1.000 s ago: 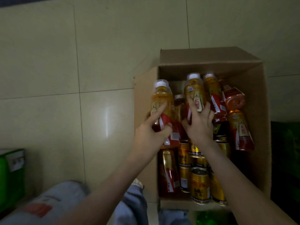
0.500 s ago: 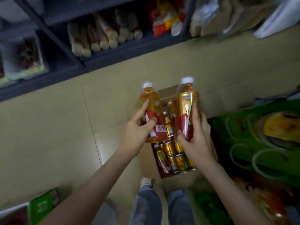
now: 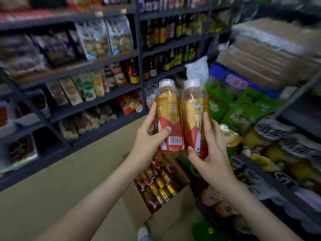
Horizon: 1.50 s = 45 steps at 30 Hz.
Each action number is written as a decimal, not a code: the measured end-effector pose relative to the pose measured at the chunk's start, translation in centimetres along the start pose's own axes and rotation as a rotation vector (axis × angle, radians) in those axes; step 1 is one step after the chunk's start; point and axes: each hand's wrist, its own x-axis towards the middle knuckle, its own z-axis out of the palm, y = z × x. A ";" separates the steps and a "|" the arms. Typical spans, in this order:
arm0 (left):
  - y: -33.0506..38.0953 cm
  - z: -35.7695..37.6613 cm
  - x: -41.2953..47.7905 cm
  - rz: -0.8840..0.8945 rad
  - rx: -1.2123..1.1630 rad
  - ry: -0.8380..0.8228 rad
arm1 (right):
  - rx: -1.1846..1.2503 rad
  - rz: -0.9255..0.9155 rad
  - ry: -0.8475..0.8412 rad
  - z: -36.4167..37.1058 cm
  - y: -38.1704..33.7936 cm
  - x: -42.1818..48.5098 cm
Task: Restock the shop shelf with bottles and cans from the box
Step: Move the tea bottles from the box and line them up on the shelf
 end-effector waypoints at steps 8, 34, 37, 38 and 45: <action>8.4 17.5 -13.2 0.307 0.061 -0.232 | -0.159 -0.105 0.280 -21.7 -3.5 -12.7; 25.0 47.2 -7.0 1.046 0.137 -0.253 | 0.045 0.225 0.804 -56.8 3.1 -5.9; 25.8 47.7 -4.7 1.048 0.124 -0.280 | 0.091 0.293 0.742 -57.7 5.5 -3.0; 25.9 47.8 -3.9 1.049 0.119 -0.279 | 0.064 0.327 0.738 -57.7 6.3 -2.2; 25.7 47.9 0.3 1.046 0.070 -0.267 | -0.381 0.352 0.655 -58.1 9.5 1.4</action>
